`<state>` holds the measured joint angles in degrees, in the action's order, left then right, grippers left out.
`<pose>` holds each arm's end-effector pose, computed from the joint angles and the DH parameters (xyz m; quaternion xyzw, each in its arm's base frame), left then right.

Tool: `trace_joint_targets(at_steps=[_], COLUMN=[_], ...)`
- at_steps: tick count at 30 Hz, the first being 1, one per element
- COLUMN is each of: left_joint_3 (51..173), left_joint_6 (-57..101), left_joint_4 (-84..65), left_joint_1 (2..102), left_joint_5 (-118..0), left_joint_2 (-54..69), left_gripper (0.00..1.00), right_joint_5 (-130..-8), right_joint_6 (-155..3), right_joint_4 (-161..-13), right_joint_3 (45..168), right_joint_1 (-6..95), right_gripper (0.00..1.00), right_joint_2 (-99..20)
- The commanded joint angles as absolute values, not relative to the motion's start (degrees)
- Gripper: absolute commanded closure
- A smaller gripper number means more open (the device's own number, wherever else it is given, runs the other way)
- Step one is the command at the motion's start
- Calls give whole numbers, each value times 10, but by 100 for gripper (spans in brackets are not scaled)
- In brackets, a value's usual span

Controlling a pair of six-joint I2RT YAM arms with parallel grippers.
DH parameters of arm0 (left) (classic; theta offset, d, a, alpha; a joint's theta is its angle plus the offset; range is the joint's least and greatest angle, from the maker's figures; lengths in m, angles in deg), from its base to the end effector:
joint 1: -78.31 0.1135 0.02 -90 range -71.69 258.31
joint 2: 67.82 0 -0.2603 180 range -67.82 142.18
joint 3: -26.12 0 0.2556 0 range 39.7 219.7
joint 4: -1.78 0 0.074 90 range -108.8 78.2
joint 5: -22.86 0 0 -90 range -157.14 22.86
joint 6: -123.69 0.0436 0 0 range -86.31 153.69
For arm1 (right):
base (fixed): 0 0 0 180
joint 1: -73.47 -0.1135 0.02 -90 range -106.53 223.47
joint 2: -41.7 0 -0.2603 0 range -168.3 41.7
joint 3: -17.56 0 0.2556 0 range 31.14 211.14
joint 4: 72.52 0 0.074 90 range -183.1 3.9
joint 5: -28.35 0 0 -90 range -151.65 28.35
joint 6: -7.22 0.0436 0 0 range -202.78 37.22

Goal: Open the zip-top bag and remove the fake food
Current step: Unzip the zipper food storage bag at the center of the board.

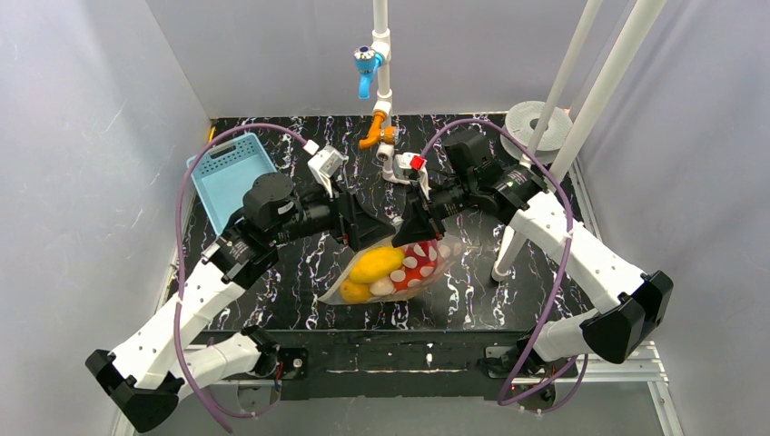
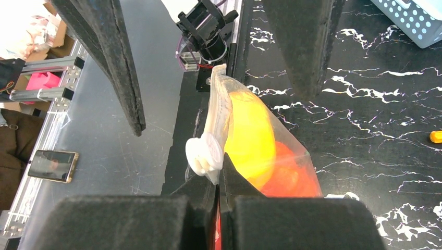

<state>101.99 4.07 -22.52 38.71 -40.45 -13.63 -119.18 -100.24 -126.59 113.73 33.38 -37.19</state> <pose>0.1555 -0.1541 0.4139 0.2200 0.6870 -0.5191 0.4584 0.1996 0.2161 0.3865 -0.5662 0.5833 0.4989 0.3005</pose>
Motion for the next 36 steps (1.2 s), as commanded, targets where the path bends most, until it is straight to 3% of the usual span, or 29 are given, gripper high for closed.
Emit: trace_joint_targets(at_steps=[1,12,33,36], left_joint_3=[1042,1035,1038,1040], left_joint_6=[60,51,96,101], left_joint_4=[-199,-130,-156,-161], left_joint_1=[386,383,353,352], left_joint_5=[-370,-334,-371,-375], left_joint_2=[-135,-113,-96,-96], left_gripper=[19,44,75,91], right_joint_5=[-1213,-1215,-1215,-1215], right_joint_6=[-993,-992,-991,-992], right_joint_4=[-1247,-1247,-1247,-1247], right_joint_3=[1136,1137,1136,1135], right_joint_1=[336,335,336,336], right_gripper=[99,99,99,99], right_joint_2=[-361,-367,-369,-369])
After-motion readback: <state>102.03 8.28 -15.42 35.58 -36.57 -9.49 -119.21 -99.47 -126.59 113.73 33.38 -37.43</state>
